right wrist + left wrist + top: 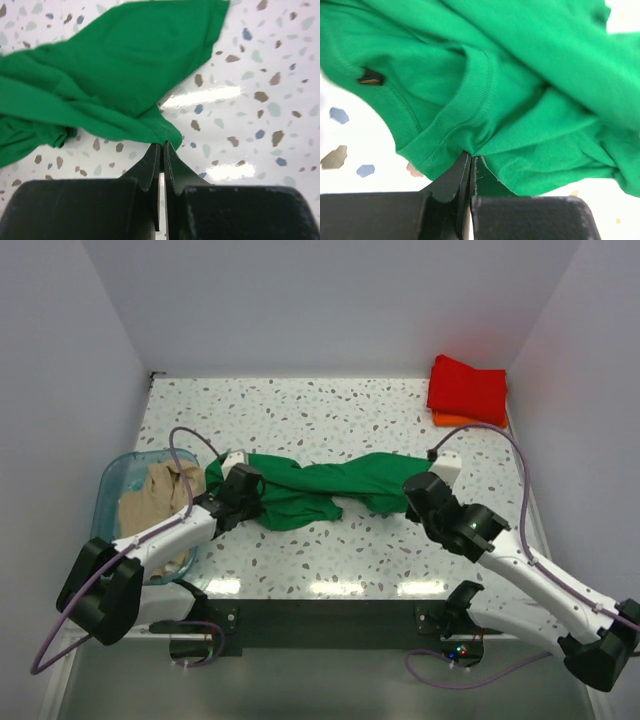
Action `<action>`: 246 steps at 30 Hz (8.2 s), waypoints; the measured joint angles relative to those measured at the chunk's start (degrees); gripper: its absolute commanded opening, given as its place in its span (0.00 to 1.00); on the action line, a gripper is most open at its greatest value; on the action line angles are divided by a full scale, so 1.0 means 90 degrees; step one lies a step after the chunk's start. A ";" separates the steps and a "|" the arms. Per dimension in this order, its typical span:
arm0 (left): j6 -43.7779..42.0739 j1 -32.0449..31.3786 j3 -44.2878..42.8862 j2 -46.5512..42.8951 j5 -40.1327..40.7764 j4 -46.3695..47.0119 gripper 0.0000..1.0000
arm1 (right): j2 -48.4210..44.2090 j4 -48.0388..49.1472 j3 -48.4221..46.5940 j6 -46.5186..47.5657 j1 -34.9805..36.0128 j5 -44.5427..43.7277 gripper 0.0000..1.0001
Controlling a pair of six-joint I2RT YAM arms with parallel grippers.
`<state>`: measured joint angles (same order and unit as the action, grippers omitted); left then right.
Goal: Fold and stack the t-shirts
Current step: Flatten the tshirt out
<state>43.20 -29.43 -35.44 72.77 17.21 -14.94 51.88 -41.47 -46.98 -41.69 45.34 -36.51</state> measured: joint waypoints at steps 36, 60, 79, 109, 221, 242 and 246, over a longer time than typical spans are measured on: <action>-0.0712 0.2351 -0.1778 0.0522 -0.1226 -0.0755 0.66 | 0.7531 -0.0223 -0.8937 0.2448 -0.3541 0.0923 0.69; 0.0690 -0.0177 0.0976 -0.0335 -0.0605 0.0787 0.64 | 0.2727 0.1962 -0.0673 0.1583 -0.3419 0.2856 0.68; 0.1103 -0.0209 -0.0199 0.1321 0.0838 0.0680 0.13 | 0.4337 0.2633 -0.0775 0.1511 -0.3288 0.2827 0.69; 0.0789 0.0512 0.0199 -0.2603 0.0964 -0.1651 0.00 | 0.6654 0.2144 -0.3162 0.1911 -0.3417 0.2268 0.67; -0.0838 0.1061 -0.0614 -0.2975 -0.0493 -0.1387 0.00 | 0.2739 0.1018 -0.2409 0.2113 -0.3825 0.2759 0.12; 0.0211 0.1061 0.1139 -0.3026 -0.1059 -0.0716 0.15 | 0.2943 0.1472 0.0340 0.1581 -0.3825 0.2834 0.54; 0.0313 0.1061 0.1188 -0.3067 -0.1037 -0.0644 0.15 | 0.2868 0.1877 0.0663 0.1428 -0.3825 0.2839 0.54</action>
<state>46.02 -19.88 -24.75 45.17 7.88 -20.73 77.69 -24.58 -41.01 -28.84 10.92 -10.96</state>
